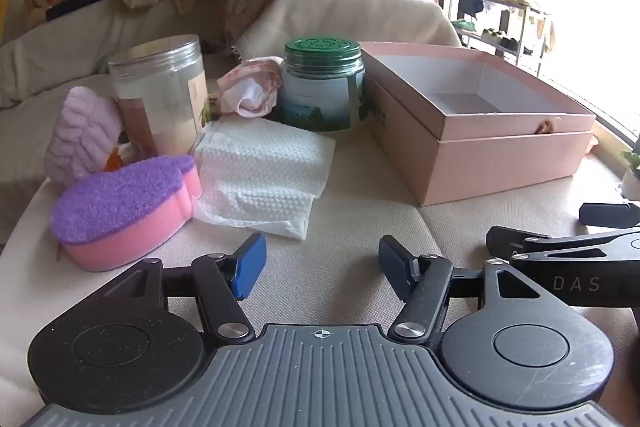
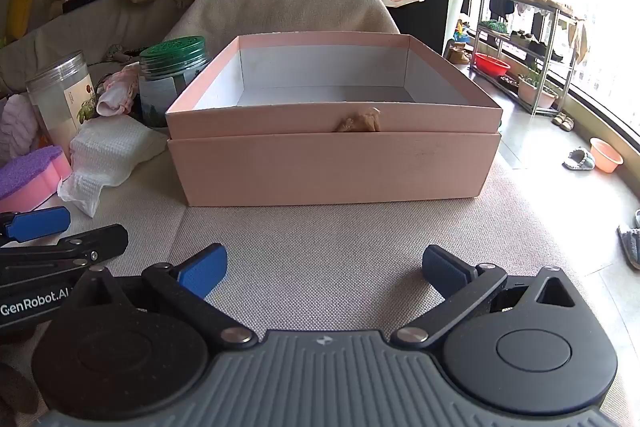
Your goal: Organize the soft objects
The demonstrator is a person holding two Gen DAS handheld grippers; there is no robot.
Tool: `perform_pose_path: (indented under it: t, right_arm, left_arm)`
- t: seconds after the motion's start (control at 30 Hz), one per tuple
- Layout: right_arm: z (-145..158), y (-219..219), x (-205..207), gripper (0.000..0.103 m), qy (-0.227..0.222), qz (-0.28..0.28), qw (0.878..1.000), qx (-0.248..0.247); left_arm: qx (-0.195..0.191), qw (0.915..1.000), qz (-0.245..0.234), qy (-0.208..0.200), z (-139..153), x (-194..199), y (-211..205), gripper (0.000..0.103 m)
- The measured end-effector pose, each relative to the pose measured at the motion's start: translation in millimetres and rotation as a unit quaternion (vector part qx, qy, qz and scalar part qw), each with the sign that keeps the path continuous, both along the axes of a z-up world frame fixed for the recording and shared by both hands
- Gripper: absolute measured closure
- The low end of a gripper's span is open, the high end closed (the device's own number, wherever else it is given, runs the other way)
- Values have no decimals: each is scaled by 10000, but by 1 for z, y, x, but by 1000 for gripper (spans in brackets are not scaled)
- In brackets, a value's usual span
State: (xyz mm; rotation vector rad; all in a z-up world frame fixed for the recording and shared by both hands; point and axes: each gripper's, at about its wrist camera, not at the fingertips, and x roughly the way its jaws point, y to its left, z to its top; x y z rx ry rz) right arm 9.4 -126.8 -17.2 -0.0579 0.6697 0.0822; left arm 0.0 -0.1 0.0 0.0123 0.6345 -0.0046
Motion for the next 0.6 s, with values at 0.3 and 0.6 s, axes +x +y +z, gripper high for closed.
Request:
perform_pose_path:
  t: [0.3, 0.6]
  right_arm:
    - [0, 0, 0, 0, -1, -2, 10000, -17]
    - [0, 0, 0, 0, -2, -4, 10000, -18]
  left_arm:
    - [-61, 10000, -9, 29, 0, 0, 2, 35]
    - [-67, 10000, -14, 8, 0, 0, 3, 35]
